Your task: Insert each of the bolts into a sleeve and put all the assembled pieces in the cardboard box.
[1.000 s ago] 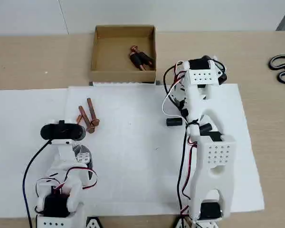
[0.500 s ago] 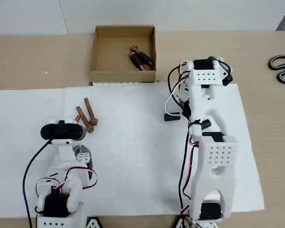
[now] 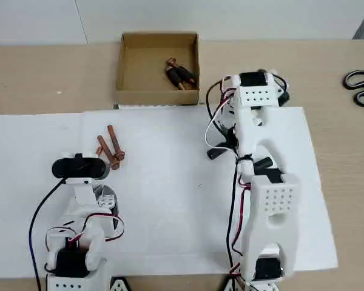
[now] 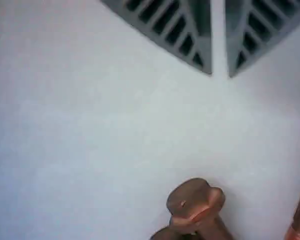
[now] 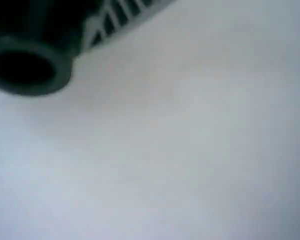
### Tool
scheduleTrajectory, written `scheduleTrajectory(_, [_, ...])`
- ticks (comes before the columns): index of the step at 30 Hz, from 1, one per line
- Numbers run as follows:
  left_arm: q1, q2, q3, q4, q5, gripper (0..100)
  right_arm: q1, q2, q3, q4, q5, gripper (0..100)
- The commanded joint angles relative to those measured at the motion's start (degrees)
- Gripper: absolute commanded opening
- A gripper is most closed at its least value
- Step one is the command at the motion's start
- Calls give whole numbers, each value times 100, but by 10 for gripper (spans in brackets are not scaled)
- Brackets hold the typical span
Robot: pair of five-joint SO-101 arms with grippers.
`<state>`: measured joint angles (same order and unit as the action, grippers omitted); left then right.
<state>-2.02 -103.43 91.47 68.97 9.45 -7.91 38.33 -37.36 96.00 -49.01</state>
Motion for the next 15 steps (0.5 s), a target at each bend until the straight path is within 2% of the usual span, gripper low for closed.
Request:
scheduleTrajectory(1, [-18, -53, -31, -132, -18, 6, -48, -690, -264, 110, 70, 3])
scheduleTrajectory(4, [-18, -53, -31, -132, 0, 6, -48, -840, -255, 154, 325, 2])
scheduleTrajectory(12, [-18, -53, -31, -132, 9, 6, -40, -2149, -246, 215, 2497, 2])
scheduleTrajectory(15, [-18, -53, -31, -132, 9, 6, -57, -2791, -246, 215, 2910, 2])
